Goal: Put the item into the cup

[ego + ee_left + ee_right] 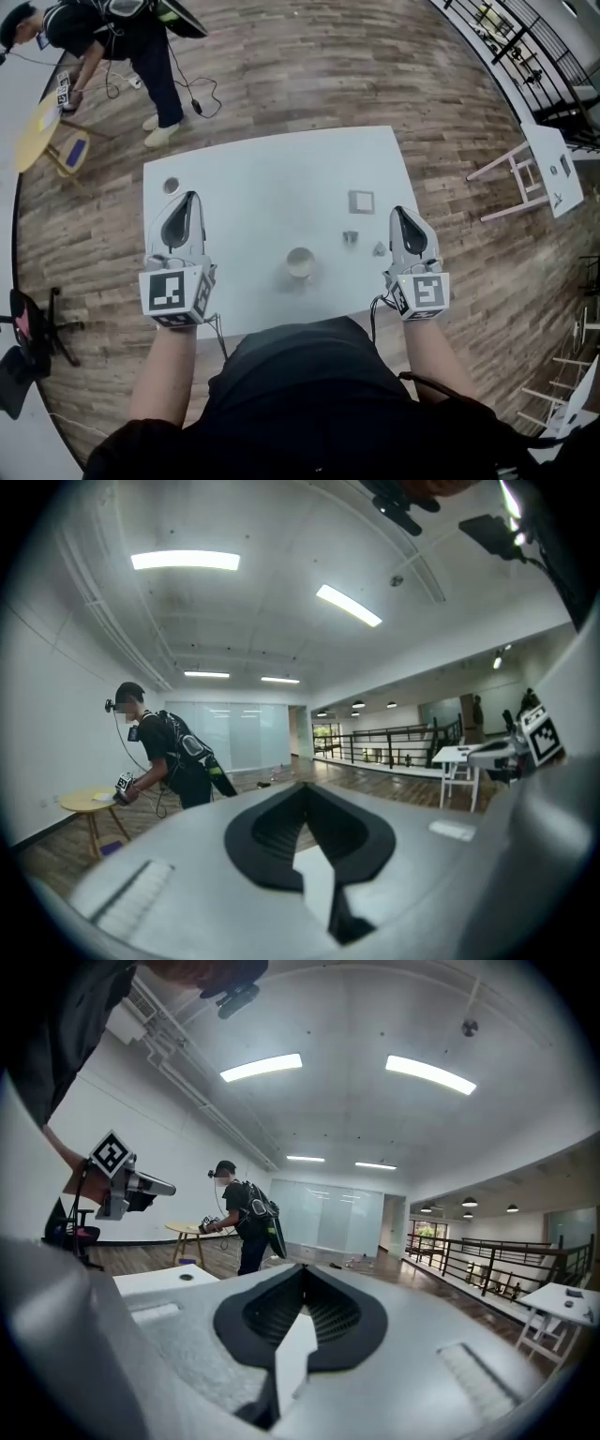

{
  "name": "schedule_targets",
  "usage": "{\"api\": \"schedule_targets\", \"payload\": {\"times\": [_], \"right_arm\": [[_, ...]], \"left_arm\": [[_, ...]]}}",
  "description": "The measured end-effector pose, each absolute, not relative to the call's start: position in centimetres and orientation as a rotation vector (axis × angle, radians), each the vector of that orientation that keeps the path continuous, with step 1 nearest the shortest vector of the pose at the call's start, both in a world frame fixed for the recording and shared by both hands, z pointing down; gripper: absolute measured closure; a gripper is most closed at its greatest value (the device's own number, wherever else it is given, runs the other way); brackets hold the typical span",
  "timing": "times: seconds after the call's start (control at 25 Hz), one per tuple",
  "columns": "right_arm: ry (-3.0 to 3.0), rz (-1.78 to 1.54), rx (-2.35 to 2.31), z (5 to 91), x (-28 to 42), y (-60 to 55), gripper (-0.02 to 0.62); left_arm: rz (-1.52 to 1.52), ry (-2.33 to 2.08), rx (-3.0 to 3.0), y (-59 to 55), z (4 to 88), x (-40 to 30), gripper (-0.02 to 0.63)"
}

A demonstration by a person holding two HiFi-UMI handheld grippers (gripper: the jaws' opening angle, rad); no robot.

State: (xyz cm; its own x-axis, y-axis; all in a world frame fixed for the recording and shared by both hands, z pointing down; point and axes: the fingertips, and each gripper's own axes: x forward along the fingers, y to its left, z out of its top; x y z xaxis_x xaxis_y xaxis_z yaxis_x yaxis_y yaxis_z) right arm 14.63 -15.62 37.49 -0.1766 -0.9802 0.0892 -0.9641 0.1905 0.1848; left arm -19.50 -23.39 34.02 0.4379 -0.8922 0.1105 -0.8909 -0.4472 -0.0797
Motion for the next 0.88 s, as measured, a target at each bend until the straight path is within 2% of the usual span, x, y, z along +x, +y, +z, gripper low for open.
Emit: {"api": "schedule_targets", "payload": {"times": [0.4, 0.88], "right_arm": [[-2.29, 0.071, 1.747, 44.6, 13.1, -15.5, 0.594], [-2.239, 0.167, 1.695, 49.2, 13.1, -14.5, 0.54]], "left_arm": [[-0.233, 1.693, -2.657, -23.4, 35.0, -18.9, 0.598], [-0.363, 1.607, -2.707, -22.7, 38.4, -16.9, 0.598]]}}
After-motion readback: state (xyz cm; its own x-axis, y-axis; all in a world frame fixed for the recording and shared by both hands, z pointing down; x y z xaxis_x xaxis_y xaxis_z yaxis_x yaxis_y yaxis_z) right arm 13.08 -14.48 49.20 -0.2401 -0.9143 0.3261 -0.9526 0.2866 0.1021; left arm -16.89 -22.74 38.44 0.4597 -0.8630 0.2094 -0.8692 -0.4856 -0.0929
